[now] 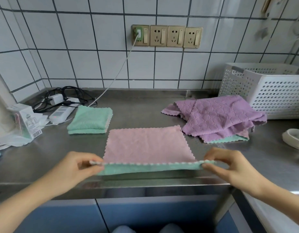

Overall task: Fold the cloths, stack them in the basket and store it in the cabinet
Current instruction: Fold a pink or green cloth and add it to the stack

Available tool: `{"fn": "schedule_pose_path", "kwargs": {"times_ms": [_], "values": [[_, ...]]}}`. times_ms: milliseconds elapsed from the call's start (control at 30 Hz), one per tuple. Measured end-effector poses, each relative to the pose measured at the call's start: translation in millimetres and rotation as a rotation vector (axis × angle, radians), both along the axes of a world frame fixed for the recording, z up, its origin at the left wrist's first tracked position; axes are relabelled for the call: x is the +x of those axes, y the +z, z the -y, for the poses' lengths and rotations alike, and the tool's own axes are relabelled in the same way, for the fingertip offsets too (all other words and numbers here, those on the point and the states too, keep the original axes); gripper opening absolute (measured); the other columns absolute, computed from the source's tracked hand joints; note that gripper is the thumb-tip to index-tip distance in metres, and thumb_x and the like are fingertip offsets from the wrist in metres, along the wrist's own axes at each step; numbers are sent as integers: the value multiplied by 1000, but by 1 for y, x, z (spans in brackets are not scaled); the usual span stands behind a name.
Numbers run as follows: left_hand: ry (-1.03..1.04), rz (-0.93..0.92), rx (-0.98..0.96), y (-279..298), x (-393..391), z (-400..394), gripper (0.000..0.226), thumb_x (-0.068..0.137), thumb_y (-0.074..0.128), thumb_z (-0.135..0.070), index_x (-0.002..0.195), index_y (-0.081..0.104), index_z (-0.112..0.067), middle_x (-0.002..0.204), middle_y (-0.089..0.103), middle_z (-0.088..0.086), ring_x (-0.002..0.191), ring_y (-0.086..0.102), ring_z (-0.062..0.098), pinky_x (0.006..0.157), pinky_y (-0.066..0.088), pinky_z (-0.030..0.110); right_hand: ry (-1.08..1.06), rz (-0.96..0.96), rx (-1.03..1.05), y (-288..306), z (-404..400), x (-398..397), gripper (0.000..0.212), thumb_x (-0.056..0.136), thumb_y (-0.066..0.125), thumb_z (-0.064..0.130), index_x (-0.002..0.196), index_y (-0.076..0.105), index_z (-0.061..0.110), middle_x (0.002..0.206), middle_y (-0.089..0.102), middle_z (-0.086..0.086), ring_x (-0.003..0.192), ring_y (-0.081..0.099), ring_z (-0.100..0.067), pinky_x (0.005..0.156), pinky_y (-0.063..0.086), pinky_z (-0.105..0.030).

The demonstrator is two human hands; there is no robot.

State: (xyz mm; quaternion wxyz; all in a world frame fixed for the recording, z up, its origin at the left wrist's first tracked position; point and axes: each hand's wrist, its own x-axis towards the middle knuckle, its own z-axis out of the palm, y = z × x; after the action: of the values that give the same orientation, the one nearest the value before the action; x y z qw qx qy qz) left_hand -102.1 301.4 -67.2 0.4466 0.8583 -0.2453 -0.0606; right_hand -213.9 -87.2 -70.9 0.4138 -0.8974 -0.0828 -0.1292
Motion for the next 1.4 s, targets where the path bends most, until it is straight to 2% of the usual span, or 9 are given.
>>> {"fn": "schedule_pose_path", "kwargs": {"times_ms": [233,300,533,733,867,1000,1133,1267,1400], "values": [[237,-226,-222,8,57,28,9,84,70,-17,77,73,-12,77,73,2,71,67,8,74,52,34,-182,-129,414,13,-5,70,18,86,68,19,81,69,2,77,65,-6,73,58,-12,69,49,-24],[306,-204,-144,-5,83,33,33,77,75,-24,82,61,5,73,59,9,69,58,19,70,48,35,-235,-224,455,6,-5,99,17,88,66,15,86,66,-1,82,64,-10,74,59,-15,69,51,-26],[434,-131,0,-39,123,42,38,69,77,-19,54,43,-16,57,32,6,57,33,17,60,26,28,-456,-386,270,-21,-3,155,32,86,66,9,56,53,8,51,47,-2,44,46,-14,44,43,-19],[457,25,81,-41,128,51,36,80,69,-17,59,40,-11,54,29,5,53,28,18,53,20,30,-517,-356,129,-20,-8,162,9,87,67,19,84,63,11,72,56,-1,56,62,-24,51,56,-28],[468,48,122,-43,137,52,35,83,68,-18,61,43,-10,57,34,7,55,32,19,52,23,30,-527,-359,32,-15,-12,165,17,87,66,20,90,67,3,66,55,-2,74,66,-33,74,58,-44],[465,49,150,-44,143,53,36,82,70,-18,61,43,-9,61,34,10,58,33,19,52,25,30,-590,-400,-4,-13,-14,169,22,83,69,19,69,63,4,56,54,-6,57,63,-27,62,59,-37],[561,-24,135,-40,139,44,19,82,70,-17,74,61,-2,61,61,14,48,58,26,50,54,33,-618,-414,235,-10,-9,160,20,85,66,12,68,60,3,63,62,-10,47,60,-20,42,55,-26],[510,364,195,-28,104,41,9,85,63,-12,93,65,-13,85,71,3,79,67,26,74,53,36,-521,-93,-191,-8,-7,131,13,88,54,8,95,65,7,90,67,-10,84,64,-28,72,51,-30],[-34,319,253,-26,37,85,34,93,54,-33,126,58,-25,125,53,-18,121,44,0,104,27,16,-25,102,-528,-22,-41,93,34,91,50,11,124,59,11,121,59,-7,110,53,-25,98,37,-28]]}}
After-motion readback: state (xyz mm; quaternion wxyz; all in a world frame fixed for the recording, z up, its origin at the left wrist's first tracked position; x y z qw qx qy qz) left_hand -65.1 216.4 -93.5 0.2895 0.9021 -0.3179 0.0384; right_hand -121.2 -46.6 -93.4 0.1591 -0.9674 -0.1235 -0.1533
